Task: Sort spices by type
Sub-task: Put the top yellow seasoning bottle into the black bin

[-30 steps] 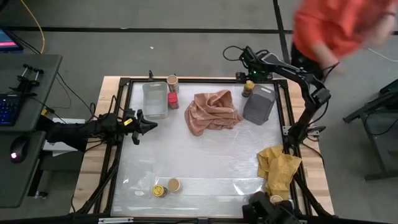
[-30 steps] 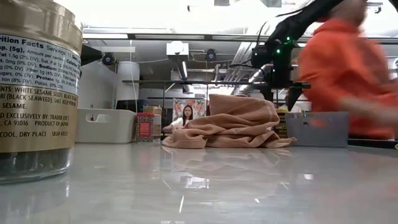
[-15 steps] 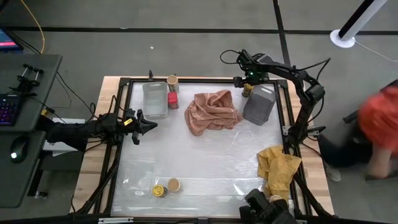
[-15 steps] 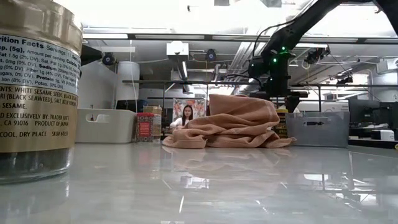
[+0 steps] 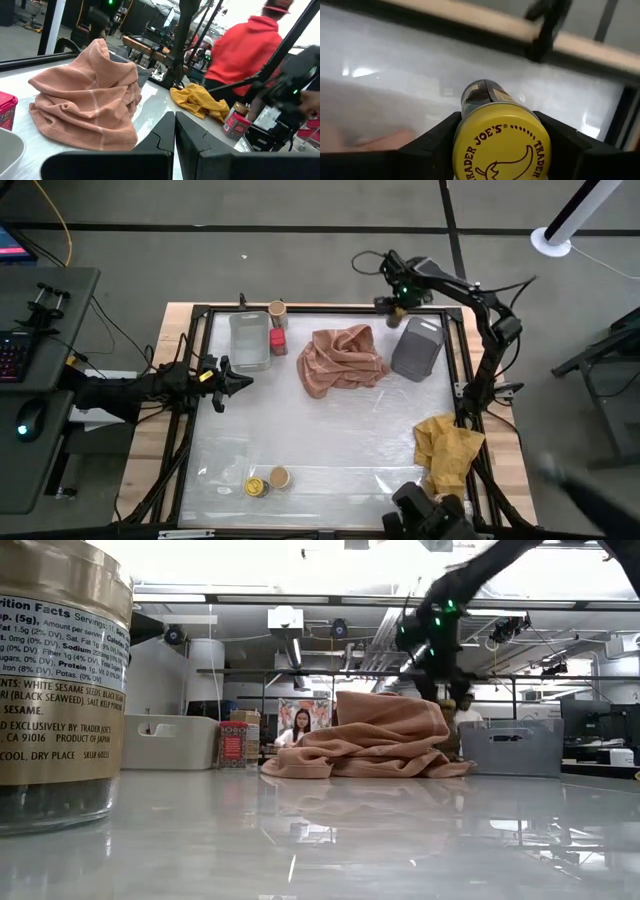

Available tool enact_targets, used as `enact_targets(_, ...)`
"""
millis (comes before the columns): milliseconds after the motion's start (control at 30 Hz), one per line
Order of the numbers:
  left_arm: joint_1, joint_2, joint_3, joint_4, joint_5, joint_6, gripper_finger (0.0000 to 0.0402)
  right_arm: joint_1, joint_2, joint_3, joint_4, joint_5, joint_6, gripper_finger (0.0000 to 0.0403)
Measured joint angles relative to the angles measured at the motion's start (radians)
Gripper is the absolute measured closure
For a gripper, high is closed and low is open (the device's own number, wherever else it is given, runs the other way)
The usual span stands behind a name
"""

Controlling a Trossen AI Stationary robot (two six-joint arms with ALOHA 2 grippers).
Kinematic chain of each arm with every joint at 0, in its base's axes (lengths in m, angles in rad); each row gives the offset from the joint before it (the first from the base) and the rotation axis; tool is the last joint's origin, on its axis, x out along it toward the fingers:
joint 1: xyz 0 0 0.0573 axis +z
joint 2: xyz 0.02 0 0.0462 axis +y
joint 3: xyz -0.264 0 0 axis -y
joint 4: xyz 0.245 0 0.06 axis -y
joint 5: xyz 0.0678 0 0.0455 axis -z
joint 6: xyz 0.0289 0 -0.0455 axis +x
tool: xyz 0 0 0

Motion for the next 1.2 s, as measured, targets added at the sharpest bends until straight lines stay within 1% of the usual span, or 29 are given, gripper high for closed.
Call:
enact_targets(100, 0.000, 0.000, 0.000, 0.000, 0.000, 0.000, 0.0401, 0.019, 0.000, 0.152, -0.070, 0.018, -0.047, 0.0188)
enact_targets(233, 0.000, 0.000, 0.000, 0.000, 0.000, 0.000, 0.0401, 0.075, -0.002, 0.353, -0.234, 0.053, -0.113, 0.0188)
enact_targets(300, 0.000, 0.000, 0.000, 0.000, 0.000, 0.000, 0.0401, 0.118, -0.010, 0.406, -0.337, 0.084, -0.142, 0.0188)
enact_targets(367, 0.000, 0.000, 0.000, 0.000, 0.000, 0.000, 0.0401, 0.166, -0.035, 0.399, -0.426, 0.132, -0.143, 0.0188)
enact_targets(467, 0.000, 0.000, 0.000, 0.000, 0.000, 0.000, 0.0401, 0.221, -0.117, 0.303, -0.464, 0.167, -0.113, 0.0188)
enact_targets(567, 0.000, 0.000, 0.000, 0.000, 0.000, 0.001, 0.0401, 0.246, -0.243, 0.148, -0.467, 0.168, -0.048, 0.0188)
enact_targets(633, 0.000, 0.000, 0.000, 0.000, 0.000, 0.000, 0.0401, 0.242, -0.332, 0.033, -0.456, 0.156, 0.021, 0.0188)
enact_targets(733, 0.000, 0.000, 0.000, 0.000, 0.000, 0.001, 0.0401, 0.221, -0.460, -0.143, -0.372, 0.151, 0.129, 0.0188)
enact_targets(833, 0.000, 0.000, 0.000, 0.000, 0.000, 0.001, 0.0401, 0.185, -0.543, -0.293, -0.234, 0.147, 0.218, 0.0188)
enact_targets(933, 0.000, 0.000, 0.000, 0.000, 0.000, 0.000, 0.0401, 0.142, -0.565, -0.405, -0.081, 0.120, 0.267, 0.0188)
enact_targets(1033, 0.000, 0.000, 0.000, 0.000, 0.000, 0.000, 0.0401, 0.104, -0.543, -0.474, 0.050, 0.103, 0.292, 0.0188)
enact_targets(1100, 0.000, 0.000, 0.000, 0.000, 0.000, 0.001, 0.0401, 0.082, -0.514, -0.497, 0.089, 0.104, 0.297, 0.0188)
enact_targets(1200, 0.000, 0.000, 0.000, 0.000, 0.000, 0.000, 0.0401, 0.050, -0.455, -0.504, 0.098, 0.106, 0.294, 0.0188)
